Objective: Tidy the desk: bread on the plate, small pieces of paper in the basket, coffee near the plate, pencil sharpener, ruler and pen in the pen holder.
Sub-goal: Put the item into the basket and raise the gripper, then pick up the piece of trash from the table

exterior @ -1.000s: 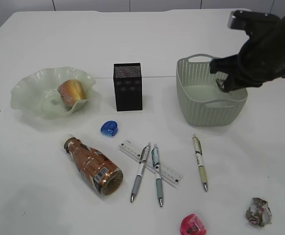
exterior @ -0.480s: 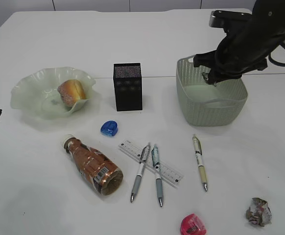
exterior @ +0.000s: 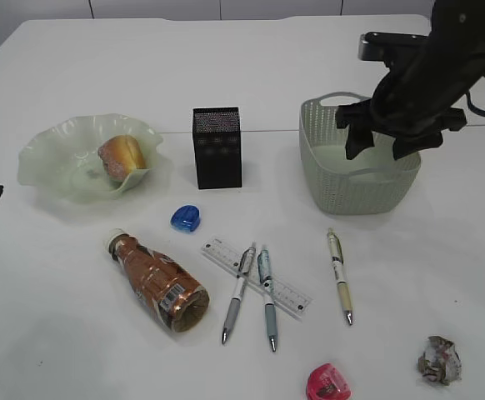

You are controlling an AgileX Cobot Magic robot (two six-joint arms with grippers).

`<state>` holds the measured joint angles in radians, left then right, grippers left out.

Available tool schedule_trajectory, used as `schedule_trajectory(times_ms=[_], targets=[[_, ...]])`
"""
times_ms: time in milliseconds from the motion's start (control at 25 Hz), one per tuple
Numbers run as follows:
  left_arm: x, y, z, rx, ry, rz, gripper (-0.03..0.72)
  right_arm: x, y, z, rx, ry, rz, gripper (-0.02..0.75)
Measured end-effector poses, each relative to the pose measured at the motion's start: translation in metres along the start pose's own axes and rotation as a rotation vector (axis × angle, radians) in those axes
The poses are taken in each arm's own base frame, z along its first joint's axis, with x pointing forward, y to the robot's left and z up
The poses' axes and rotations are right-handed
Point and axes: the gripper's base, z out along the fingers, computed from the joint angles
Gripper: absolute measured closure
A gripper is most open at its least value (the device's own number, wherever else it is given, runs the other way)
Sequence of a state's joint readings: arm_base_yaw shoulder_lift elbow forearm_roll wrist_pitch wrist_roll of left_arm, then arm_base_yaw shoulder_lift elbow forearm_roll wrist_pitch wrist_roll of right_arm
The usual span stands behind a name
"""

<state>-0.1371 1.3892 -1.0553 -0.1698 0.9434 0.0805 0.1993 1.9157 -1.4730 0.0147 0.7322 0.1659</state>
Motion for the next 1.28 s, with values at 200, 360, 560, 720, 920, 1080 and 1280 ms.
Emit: schedule_trajectory(times_ms=[200, 360, 560, 720, 920, 1080, 1280], targets=[[-0.001, 0.0, 0.0, -0.001, -0.009, 0.0, 0.209, 0.002, 0.0, -0.029, 0.004, 0.021, -0.021, 0.208], [-0.001, 0.0, 0.0, -0.001, -0.013, 0.002, 0.209, 0.006, 0.0, -0.057, 0.005, 0.036, -0.045, 0.218], [-0.001, 0.0, 0.0, -0.001, -0.015, 0.002, 0.209, 0.026, -0.002, -0.074, 0.013, 0.1, -0.08, 0.221], [-0.002, 0.0, 0.0, -0.001, -0.017, 0.002, 0.209, 0.066, -0.005, -0.072, 0.021, 0.193, -0.105, 0.221], [-0.002, 0.0, 0.0, -0.002, -0.024, 0.002, 0.209, 0.116, -0.001, -0.061, 0.023, 0.317, -0.151, 0.221], [-0.002, 0.0, 0.0, -0.001, -0.023, 0.001, 0.209, 0.144, -0.006, -0.047, 0.029, 0.402, -0.151, 0.221], [-0.002, 0.0, 0.0, 0.003, -0.023, -0.001, 0.209, 0.167, -0.011, -0.037, 0.03, 0.466, -0.178, 0.221]])
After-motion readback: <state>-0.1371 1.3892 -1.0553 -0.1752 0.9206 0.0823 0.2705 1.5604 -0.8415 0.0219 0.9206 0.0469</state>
